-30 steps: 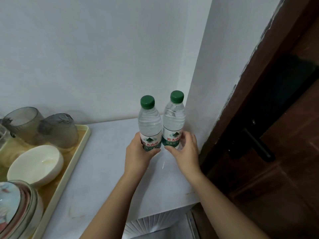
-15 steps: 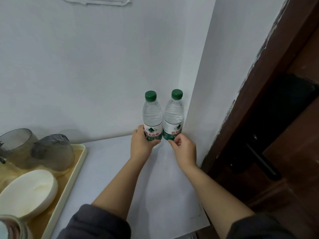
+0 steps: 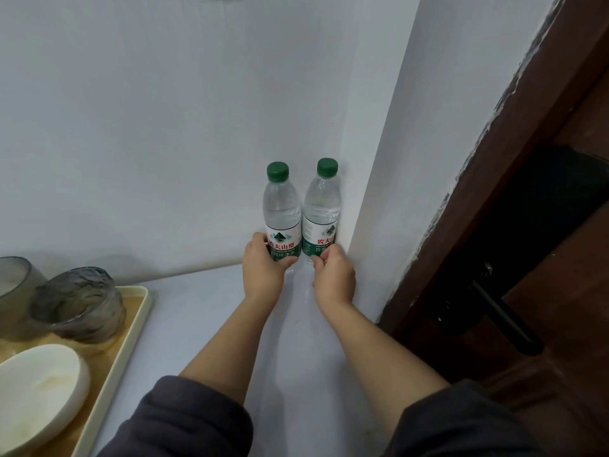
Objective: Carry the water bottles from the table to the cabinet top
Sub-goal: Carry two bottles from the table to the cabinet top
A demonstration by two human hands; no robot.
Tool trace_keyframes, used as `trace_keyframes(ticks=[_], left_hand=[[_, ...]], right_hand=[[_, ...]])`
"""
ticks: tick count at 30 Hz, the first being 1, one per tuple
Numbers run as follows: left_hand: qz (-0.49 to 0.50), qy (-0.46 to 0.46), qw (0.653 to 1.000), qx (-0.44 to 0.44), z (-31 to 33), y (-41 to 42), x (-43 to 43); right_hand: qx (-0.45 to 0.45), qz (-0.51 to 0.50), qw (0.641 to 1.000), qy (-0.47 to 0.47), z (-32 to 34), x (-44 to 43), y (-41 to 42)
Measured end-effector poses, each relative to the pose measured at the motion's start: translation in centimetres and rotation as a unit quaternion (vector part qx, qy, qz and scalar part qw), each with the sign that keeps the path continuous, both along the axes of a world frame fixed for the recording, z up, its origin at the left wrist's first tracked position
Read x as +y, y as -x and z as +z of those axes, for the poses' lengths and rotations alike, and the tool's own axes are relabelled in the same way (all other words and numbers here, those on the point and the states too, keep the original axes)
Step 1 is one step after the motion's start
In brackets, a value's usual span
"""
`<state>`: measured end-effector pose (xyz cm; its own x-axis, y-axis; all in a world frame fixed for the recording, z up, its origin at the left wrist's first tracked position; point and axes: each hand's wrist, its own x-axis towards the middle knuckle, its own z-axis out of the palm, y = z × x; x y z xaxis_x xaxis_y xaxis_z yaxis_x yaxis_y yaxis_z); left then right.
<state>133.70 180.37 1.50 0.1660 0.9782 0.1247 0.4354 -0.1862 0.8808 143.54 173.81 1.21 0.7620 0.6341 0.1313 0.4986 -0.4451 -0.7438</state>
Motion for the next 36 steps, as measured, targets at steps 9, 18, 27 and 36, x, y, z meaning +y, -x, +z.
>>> trace_keyframes(ticks=[9, 18, 27, 36], left_hand=[[0.000, -0.010, 1.000, -0.005, -0.1, -0.2, -0.4], [-0.005, 0.010, 0.996, 0.084, -0.1, 0.8, -1.4], [0.008, -0.019, 0.939, 0.344, -0.1, 8.0, -10.9], [0.118, -0.017, 0.926, 0.358, -0.7, 13.3, -25.1]], right_hand=[[0.006, 0.002, 1.000, -0.011, -0.1, 0.2, 0.1], [0.011, 0.059, 0.998, 0.024, 0.5, -2.1, 0.1], [-0.174, 0.216, 0.938, 0.207, 1.1, -10.6, 1.1], [-0.169, 0.467, 0.841, 0.213, 2.8, -15.0, 5.6]])
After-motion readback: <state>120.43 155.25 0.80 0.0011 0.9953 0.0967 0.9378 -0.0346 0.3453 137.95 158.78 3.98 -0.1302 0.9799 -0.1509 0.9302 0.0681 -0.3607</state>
